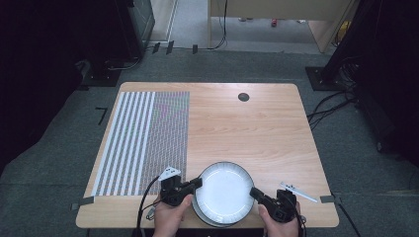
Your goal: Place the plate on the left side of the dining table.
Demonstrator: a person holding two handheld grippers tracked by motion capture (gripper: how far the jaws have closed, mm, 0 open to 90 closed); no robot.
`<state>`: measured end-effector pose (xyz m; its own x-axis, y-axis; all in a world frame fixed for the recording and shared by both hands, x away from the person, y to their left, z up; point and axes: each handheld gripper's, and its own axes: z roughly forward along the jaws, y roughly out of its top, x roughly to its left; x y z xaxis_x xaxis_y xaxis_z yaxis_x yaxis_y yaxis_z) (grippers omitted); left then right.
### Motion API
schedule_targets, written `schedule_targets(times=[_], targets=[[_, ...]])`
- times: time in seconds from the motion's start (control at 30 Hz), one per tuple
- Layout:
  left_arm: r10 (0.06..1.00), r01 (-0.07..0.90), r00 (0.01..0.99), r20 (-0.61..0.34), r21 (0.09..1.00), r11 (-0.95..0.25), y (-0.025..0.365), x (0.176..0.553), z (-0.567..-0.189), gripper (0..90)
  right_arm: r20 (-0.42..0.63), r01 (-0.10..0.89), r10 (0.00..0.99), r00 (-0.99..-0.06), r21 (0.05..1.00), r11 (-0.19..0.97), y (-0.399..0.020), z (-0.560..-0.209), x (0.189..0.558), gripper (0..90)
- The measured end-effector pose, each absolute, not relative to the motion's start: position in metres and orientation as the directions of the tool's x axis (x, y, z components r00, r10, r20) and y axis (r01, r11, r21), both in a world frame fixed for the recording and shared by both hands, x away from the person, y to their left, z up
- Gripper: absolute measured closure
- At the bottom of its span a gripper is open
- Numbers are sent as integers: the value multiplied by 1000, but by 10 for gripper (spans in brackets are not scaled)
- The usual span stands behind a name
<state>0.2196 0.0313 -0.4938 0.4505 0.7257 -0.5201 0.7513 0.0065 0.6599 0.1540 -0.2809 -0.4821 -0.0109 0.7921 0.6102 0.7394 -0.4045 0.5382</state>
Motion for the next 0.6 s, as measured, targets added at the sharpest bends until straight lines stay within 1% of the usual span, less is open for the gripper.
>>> schedule_targets(times=[0.17, 0.33, 0.6], targets=[[732, 748, 446, -516, 663, 12, 32, 220, -493, 868, 628, 763, 778, 4, 501, -409, -281, -485, 159, 857], [721, 747, 451, -526, 664, 18, 32, 219, -492, 866, 601, 748, 799, -12, 535, -391, -280, -483, 159, 866], [685, 749, 470, -556, 662, 23, 34, 219, -487, 839, 659, 755, 752, 3, 492, -434, -287, -484, 158, 865]])
